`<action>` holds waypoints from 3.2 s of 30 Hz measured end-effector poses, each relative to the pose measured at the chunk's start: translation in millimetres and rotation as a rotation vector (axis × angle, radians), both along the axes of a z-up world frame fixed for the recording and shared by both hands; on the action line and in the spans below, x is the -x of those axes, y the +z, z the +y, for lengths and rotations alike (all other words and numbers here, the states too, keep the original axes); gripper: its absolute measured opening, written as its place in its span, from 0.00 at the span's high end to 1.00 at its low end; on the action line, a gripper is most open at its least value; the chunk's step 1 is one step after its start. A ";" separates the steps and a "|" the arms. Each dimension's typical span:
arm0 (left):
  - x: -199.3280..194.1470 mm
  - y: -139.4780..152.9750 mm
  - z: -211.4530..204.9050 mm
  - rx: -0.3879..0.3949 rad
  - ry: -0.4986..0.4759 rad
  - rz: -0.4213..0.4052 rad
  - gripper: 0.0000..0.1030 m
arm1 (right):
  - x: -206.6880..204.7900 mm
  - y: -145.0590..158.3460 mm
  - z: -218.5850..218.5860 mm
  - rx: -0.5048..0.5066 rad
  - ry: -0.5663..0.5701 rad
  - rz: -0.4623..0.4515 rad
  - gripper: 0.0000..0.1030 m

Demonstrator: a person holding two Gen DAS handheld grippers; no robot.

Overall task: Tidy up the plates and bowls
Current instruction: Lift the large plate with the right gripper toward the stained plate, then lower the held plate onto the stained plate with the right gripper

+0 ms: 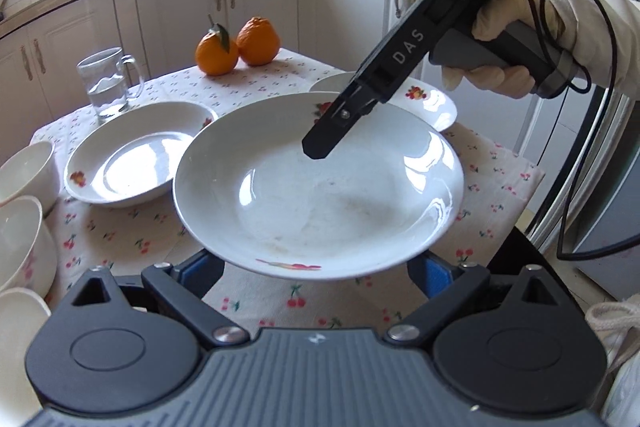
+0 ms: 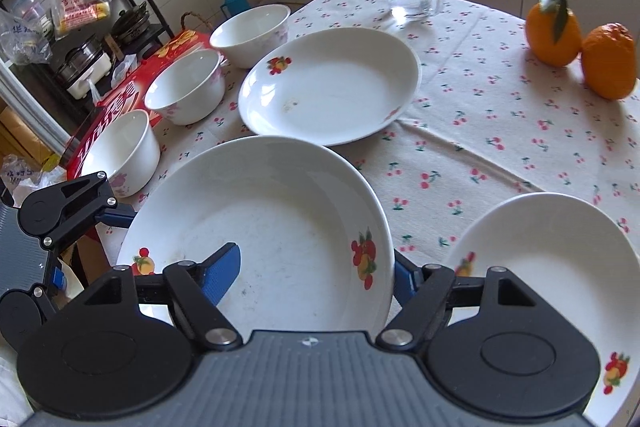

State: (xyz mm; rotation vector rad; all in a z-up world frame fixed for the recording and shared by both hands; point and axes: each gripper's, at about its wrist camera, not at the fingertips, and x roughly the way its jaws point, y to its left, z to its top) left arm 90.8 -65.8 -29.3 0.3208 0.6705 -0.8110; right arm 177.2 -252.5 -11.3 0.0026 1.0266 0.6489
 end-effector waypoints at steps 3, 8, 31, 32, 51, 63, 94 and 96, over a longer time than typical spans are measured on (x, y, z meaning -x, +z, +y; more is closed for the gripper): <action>-4.4 3.9 -11.8 -0.005 -0.027 -0.012 0.05 | 0.1 3.8 -14.6 -0.002 -0.024 -0.008 0.21; -14.3 7.9 -32.0 -0.003 -0.069 -0.016 0.05 | 0.5 8.3 -40.8 0.001 -0.067 -0.025 0.21; -57.0 -4.3 -122.2 -0.002 -0.203 0.012 0.05 | -8.4 -11.6 -145.3 -0.008 -0.264 -0.042 0.21; -60.2 -5.0 -124.7 -0.003 -0.203 0.014 0.05 | -9.2 -13.0 -148.0 -0.012 -0.269 -0.041 0.21; -68.1 -13.4 -132.5 -0.027 -0.216 0.011 0.05 | -9.0 -26.4 -158.8 -0.016 -0.309 -0.031 0.21; -71.5 -18.6 -133.7 -0.021 -0.227 0.016 0.05 | 3.6 -28.4 -166.1 -0.014 -0.352 -0.025 0.21; -64.3 -19.6 -135.2 0.017 -0.237 -0.006 0.04 | 42.5 -13.2 -145.8 0.105 -0.456 -0.062 0.20; -64.3 -19.8 -134.7 0.016 -0.237 -0.008 0.04 | 44.7 -13.7 -144.1 0.116 -0.457 -0.062 0.20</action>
